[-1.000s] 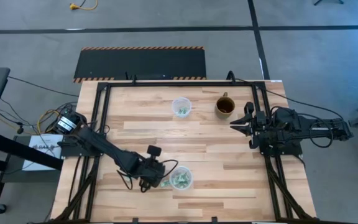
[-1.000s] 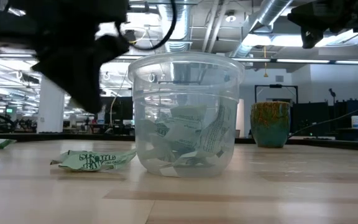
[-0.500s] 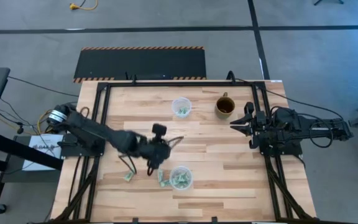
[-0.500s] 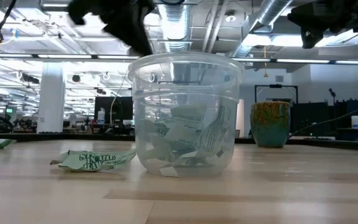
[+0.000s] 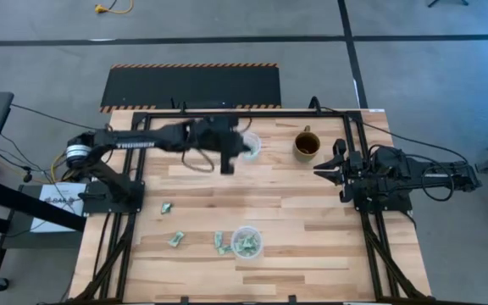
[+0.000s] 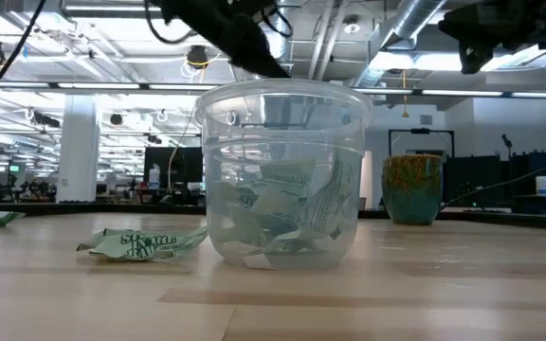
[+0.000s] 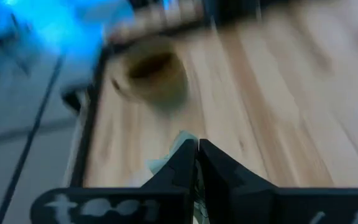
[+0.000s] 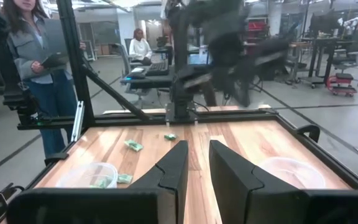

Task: Pick and place Stevia / Truvia into bins
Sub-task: Put the stevia packet into the top transparent container

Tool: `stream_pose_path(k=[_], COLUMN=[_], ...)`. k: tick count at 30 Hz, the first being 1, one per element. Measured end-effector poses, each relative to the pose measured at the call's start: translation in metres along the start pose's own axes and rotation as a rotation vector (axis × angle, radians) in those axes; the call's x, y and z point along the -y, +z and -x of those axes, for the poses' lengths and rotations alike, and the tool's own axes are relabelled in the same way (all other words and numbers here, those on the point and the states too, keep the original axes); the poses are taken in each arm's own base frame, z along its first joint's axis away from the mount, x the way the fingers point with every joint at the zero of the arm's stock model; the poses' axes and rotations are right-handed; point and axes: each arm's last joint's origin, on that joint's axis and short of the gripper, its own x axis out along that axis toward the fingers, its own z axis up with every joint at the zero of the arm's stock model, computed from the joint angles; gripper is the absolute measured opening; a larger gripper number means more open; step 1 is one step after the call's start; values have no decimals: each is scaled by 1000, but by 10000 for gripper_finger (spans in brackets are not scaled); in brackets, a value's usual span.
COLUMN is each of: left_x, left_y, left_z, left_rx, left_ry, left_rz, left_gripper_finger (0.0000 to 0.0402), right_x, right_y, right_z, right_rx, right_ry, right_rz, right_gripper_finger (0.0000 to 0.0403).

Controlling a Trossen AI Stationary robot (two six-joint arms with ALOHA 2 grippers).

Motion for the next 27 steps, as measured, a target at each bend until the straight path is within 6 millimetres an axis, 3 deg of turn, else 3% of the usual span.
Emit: stream_pose_path(k=[2,6,14,22,27], left_x=[-19,-43,-59,-71,-70], left_y=[0,-21,-68,-91,-95], left_z=[-5,-22,-62,-64,-63], left_rx=[102,107,-27,-126,-148], left_ry=[-10,-14,-21,-1,-43], left_rz=[35,121,243,375,413], left_gripper_finger=[0,0,0,3,30], right_x=[0,0,0,0,0], right_y=[0,0,-3,-4,-4], right_z=[0,0,-1,-1,-1], right_rx=[-1,0,-27,-39,-39], right_ry=[1,0,2,2,2], right_rz=[0,0,-1,-1,-1], right_gripper_finger=[59,59,59,59,59])
